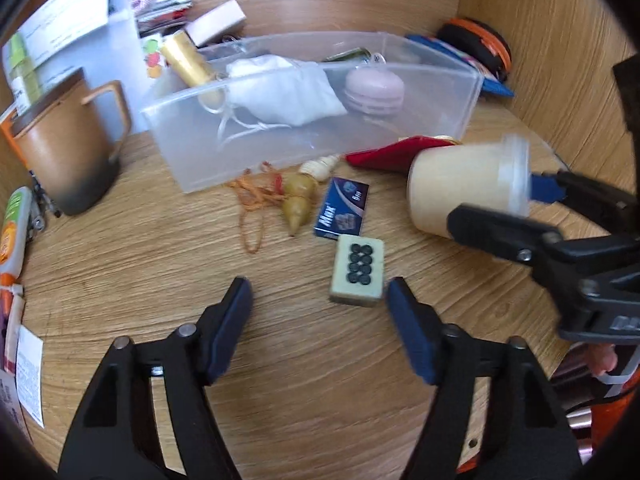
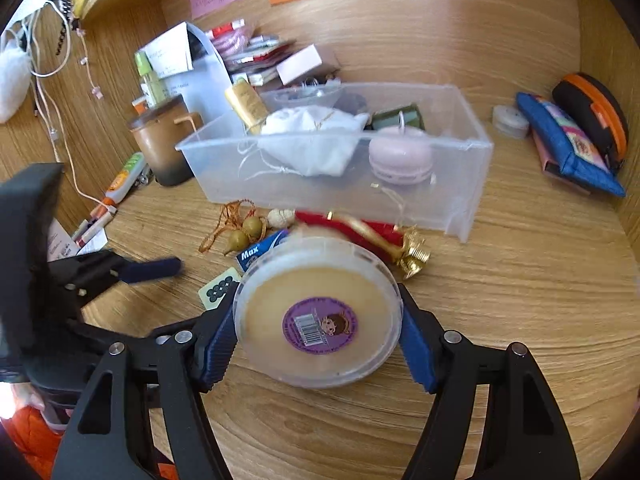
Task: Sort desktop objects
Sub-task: 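Move the right gripper to the cream jar and grasp it, then lift the cream jar with the right gripper while the left grasps the domino tile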
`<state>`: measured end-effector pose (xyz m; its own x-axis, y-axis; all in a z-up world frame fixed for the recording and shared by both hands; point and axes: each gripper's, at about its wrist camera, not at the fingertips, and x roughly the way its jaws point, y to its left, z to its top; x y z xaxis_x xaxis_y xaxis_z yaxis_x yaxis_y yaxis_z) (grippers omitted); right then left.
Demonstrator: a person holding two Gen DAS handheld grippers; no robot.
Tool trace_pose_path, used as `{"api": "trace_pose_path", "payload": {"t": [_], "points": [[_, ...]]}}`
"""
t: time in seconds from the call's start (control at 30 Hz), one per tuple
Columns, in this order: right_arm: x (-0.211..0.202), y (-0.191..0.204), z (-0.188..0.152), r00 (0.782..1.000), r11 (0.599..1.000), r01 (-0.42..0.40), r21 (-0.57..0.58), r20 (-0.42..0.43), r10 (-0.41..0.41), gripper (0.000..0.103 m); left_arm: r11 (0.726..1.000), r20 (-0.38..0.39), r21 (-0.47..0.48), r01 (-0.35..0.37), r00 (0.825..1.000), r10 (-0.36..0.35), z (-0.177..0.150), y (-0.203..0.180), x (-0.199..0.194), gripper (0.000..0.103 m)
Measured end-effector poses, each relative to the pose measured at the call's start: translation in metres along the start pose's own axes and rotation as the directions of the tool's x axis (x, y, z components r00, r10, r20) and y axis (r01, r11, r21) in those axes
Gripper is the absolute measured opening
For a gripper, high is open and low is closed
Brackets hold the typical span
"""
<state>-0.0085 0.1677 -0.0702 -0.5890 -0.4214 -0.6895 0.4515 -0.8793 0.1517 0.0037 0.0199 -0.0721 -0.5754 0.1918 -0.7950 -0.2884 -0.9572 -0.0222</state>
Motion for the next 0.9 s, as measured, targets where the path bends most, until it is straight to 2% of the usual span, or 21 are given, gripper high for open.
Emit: {"api": "trace_pose_path", "payload": {"t": [0.1, 0.2, 0.23, 0.27, 0.57, 0.9], "points": [[-0.007, 0.000, 0.001, 1.000, 1.000, 0.004, -0.018, 0.018, -0.004, 0.068, 1.000, -0.004, 0.005, 0.004, 1.000, -0.004, 0.001, -0.005, 0.003, 0.065], [-0.011, -0.003, 0.002, 1.000, 1.000, 0.001, -0.022, 0.022, 0.000, 0.068, 1.000, 0.003, 0.007, 0.002, 1.000, -0.002, 0.002, -0.007, 0.002, 0.044], [-0.011, -0.003, 0.002, 1.000, 1.000, -0.002, -0.021, 0.023, 0.002, 0.068, 1.000, 0.009, 0.005, -0.007, 1.000, 0.007, 0.002, -0.008, 0.002, 0.027], [-0.012, -0.005, 0.002, 1.000, 1.000, -0.009, -0.019, 0.024, 0.010, 0.068, 1.000, 0.011, 0.016, -0.019, 1.000, 0.019, 0.003, -0.009, 0.002, 0.024], [-0.027, -0.007, 0.008, 0.998, 0.999, -0.031, -0.009, 0.061, 0.032, 0.068, 1.000, 0.018, -0.010, 0.004, 1.000, -0.003, 0.002, -0.003, -0.001, 0.024], [-0.039, -0.002, 0.021, 0.996, 0.999, -0.021, -0.027, 0.090, 0.023, 0.068, 1.000, 0.084, -0.020, 0.003, 0.996, -0.001, 0.008, 0.002, -0.022, 0.024]]}}
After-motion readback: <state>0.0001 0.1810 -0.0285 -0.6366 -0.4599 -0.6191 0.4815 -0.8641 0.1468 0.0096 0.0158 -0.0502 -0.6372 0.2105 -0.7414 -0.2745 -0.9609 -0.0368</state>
